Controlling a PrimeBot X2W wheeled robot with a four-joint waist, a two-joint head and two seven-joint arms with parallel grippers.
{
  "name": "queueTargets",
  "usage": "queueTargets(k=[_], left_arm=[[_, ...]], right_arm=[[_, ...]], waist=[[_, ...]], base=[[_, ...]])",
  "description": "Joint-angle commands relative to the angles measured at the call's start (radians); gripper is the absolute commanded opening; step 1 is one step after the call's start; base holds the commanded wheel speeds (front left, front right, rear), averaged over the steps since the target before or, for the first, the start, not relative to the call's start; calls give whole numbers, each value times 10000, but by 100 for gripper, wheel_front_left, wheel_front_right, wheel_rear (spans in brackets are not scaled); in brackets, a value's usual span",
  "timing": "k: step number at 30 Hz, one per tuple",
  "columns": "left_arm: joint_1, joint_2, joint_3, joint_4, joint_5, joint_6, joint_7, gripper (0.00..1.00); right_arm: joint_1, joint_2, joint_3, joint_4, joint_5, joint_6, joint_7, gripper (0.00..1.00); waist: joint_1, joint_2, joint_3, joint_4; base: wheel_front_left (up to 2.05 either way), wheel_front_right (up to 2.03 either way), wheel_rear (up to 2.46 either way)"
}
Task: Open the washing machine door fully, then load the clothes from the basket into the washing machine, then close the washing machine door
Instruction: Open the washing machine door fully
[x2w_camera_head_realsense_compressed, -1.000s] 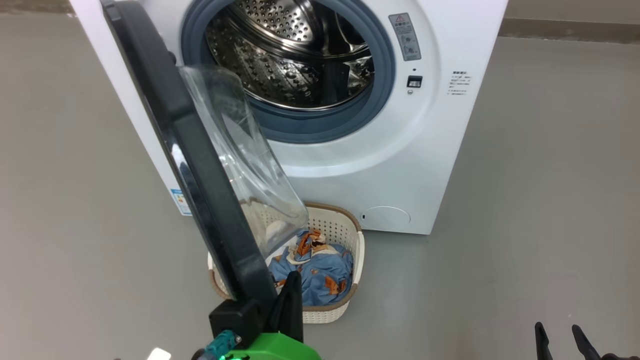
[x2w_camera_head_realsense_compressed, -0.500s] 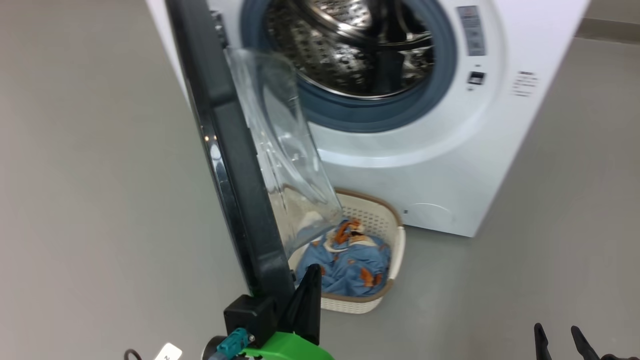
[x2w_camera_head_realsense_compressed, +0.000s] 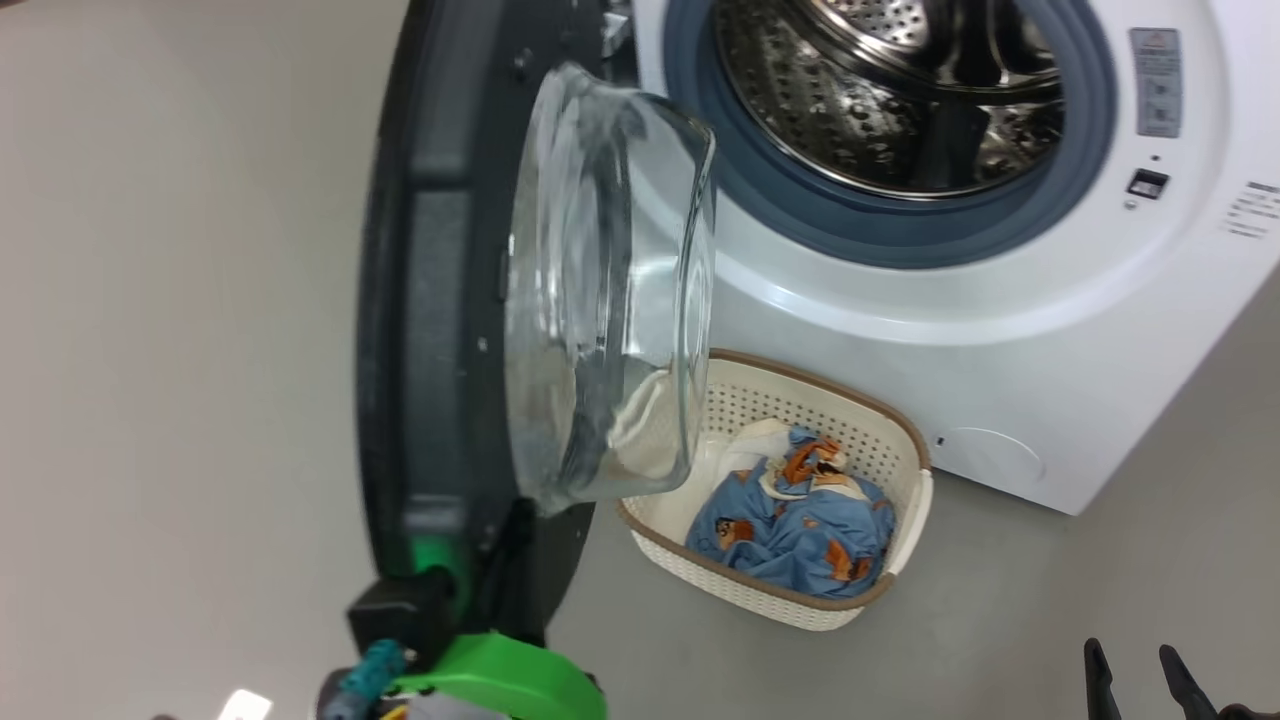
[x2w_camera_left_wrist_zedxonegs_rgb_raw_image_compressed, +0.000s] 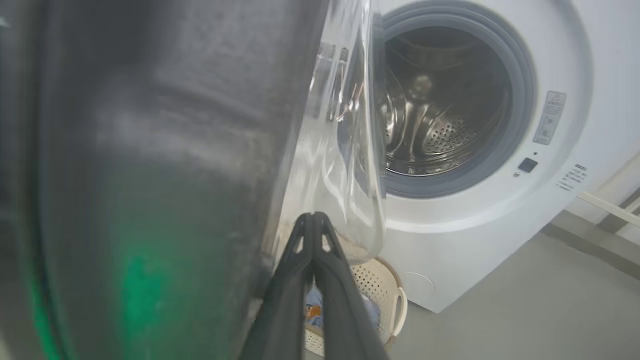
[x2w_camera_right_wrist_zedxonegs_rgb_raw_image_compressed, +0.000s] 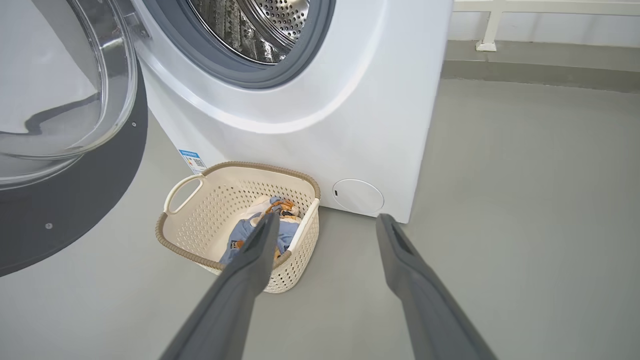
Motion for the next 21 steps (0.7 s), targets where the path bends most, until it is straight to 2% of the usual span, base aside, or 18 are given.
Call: queueTargets(k=[1,7,15,21], left_arm=[[-212,218,639,-146,-64,143,-187,0],[-306,326,1623,701,-285,226,-860,0],[-1166,230,3223,2190,-280,-267,-1358,0],[-1875,8,5080,2785,427,-740,-1372,0]], right_arm=[[-260,-134,277,-255,17,16,-118,100],[-293,-148,483,-302,-69,16,-118,100],[-300,-386,714,-388,-11,16,-118,100],[-376,-697,812,-429,105,16,-118,100]], waist=[[0,0,66,333],[0,0,196,385],[0,0,519,70],[0,0,973,-284]], base=[[0,0,0],[0,0,0],[0,0,0],[0,0,0]])
